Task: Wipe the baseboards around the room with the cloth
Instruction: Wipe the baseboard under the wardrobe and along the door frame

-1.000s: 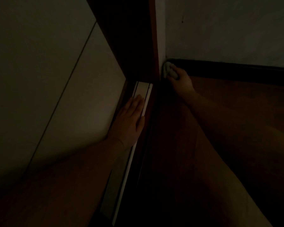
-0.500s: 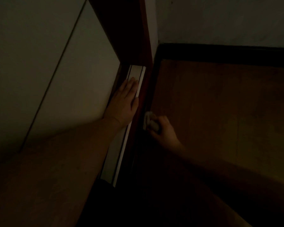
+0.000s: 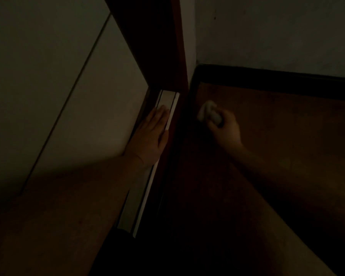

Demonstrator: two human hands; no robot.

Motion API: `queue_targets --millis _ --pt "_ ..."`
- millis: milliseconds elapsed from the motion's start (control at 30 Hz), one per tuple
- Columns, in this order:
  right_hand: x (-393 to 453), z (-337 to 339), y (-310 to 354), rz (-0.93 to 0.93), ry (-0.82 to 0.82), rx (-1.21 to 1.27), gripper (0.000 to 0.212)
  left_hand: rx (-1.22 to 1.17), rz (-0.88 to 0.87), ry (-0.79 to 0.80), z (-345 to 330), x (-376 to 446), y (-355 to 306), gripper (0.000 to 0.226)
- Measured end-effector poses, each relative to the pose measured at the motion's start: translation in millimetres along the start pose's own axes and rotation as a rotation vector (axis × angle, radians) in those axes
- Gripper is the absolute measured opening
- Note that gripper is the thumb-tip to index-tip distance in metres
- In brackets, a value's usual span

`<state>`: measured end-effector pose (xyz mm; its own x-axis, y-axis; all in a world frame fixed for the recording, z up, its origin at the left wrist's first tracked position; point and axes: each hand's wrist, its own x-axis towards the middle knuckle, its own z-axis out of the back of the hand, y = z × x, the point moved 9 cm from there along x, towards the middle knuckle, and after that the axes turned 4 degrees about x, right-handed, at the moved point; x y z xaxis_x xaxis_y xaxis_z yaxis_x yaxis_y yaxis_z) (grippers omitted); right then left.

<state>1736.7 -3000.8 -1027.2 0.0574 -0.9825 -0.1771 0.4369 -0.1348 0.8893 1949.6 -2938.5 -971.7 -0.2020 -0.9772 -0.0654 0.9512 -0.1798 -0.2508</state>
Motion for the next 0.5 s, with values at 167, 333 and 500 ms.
queue_targets --millis 167,333,500 --pt "92 9 41 0.070 -0.033 -0.034 0.054 -0.008 -0.007 0.003 0 -2 -3 0.057" --pt "129 -20 68 0.084 -0.037 -0.017 0.054 0.007 -0.004 0.009 -1 -4 -4 0.057" --pt "119 -18 62 0.086 0.097 -0.054 0.046 0.015 -0.030 -0.005 -1 -3 -5 0.054"
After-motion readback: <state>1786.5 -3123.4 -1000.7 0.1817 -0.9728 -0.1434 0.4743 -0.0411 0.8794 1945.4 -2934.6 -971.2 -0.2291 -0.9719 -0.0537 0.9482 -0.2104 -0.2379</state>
